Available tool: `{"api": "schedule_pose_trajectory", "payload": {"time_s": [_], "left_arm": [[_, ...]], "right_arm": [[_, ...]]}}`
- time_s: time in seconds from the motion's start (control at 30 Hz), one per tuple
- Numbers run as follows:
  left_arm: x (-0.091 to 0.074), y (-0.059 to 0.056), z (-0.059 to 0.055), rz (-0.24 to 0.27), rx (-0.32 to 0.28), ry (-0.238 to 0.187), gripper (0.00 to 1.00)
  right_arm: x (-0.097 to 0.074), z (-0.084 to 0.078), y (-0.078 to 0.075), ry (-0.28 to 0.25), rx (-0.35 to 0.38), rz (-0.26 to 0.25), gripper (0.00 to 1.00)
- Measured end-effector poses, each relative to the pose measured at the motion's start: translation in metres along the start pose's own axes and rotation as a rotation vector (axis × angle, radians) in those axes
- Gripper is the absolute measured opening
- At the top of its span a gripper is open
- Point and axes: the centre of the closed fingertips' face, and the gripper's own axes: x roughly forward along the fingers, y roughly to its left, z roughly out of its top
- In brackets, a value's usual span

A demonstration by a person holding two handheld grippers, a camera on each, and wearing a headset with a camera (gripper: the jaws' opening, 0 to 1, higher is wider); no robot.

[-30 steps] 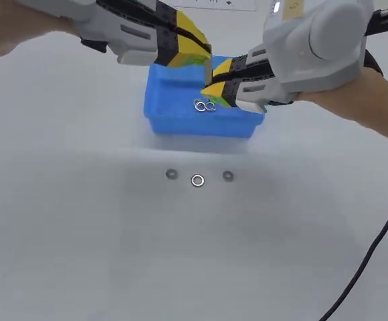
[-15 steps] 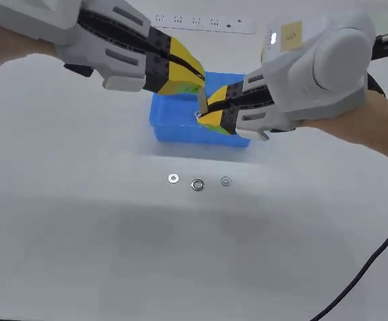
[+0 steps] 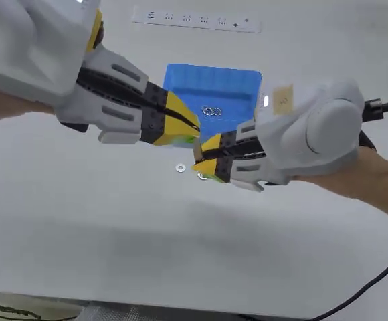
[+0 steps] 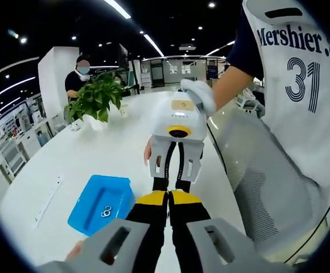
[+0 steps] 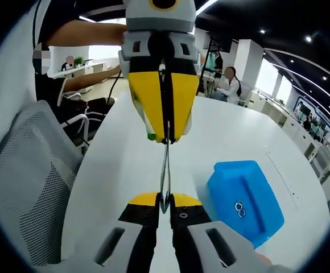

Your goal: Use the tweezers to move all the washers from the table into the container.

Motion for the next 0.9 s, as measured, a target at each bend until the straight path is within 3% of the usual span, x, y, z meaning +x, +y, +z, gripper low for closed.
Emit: {"api": "schedule_pose_trajectory", "payload": {"time_s": [0.17,0.47,0.9], "left_arm": [[0.003,0.008,-0.003,0.005,-0.076,-0.006,0.05],[0.014,0.022,-0.007,-0.005,-0.063,-0.020,0.05],[0.021,0.015,-0.015,-0.016,-0.081,-0.023,0.05]], "right_arm": [[0.003,-0.004,-0.005,-0.002,0.022,-0.001,0.08],[0.007,-0.014,-0.018,0.010,0.021,-0.026,0.08],[0.011,-0.026,-0.014,0.018,0.031,-0.032,0.09]]}}
